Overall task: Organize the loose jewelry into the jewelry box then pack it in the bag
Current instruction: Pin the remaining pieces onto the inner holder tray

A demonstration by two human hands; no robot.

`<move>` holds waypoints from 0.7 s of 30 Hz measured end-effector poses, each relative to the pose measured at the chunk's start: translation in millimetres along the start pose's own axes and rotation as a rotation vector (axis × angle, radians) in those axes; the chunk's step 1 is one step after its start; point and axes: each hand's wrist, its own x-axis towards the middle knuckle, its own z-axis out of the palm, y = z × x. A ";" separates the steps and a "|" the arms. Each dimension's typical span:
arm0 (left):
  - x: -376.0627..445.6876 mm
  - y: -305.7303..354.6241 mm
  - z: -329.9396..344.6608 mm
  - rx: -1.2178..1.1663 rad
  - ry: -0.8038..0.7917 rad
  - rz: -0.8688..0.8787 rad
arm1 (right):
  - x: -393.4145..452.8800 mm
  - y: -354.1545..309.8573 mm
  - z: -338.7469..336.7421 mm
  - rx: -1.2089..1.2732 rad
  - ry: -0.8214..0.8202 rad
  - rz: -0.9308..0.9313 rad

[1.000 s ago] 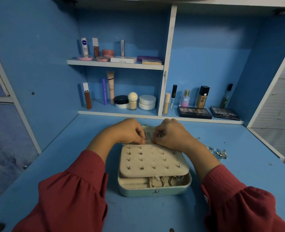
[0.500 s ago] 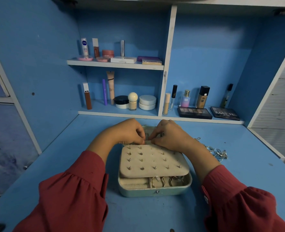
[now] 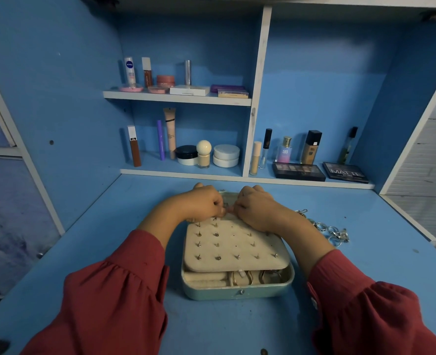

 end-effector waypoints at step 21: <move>6.7 -11.1 2.9 -0.139 0.100 0.054 | 4.1 18.7 4.2 0.449 0.276 0.006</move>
